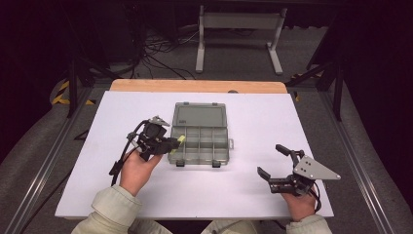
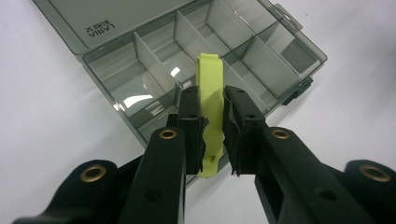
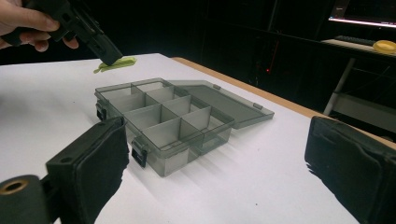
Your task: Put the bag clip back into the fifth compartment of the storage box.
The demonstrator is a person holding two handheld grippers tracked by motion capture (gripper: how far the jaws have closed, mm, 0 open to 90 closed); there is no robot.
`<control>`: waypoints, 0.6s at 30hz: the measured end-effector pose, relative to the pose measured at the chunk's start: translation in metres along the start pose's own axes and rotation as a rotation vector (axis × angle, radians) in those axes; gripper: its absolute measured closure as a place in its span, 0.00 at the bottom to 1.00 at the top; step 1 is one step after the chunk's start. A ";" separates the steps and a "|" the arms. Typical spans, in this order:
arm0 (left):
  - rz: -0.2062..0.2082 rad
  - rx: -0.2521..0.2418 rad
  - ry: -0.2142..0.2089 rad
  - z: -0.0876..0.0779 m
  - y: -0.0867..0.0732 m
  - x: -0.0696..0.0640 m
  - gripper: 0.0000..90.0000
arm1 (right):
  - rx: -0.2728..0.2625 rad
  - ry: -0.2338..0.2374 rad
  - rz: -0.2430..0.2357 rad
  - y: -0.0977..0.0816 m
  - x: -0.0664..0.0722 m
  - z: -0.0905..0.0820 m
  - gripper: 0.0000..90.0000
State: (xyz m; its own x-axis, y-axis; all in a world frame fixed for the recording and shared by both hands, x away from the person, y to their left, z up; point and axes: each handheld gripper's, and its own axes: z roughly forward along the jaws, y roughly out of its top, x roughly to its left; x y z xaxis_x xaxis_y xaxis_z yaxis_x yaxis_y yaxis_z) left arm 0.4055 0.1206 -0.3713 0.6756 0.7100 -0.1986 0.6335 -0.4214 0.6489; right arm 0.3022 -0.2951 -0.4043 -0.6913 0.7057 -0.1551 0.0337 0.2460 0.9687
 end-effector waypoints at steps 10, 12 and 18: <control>-0.017 0.015 0.006 0.010 -0.003 0.004 0.86 | -0.006 0.000 -0.001 0.000 0.000 -0.001 0.07; -0.012 0.028 0.006 0.013 -0.004 0.005 0.86 | -0.004 0.001 0.001 0.000 0.000 -0.001 0.07; -0.017 0.041 0.012 0.019 -0.005 0.009 0.86 | -0.006 0.001 0.000 0.000 0.000 -0.001 0.07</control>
State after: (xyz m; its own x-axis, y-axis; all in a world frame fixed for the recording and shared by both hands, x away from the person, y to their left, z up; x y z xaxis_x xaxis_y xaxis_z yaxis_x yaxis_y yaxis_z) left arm 0.4155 0.1179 -0.3902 0.6600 0.7239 -0.2008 0.6602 -0.4313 0.6150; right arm 0.3016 -0.2960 -0.4040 -0.6921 0.7050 -0.1551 0.0294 0.2423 0.9698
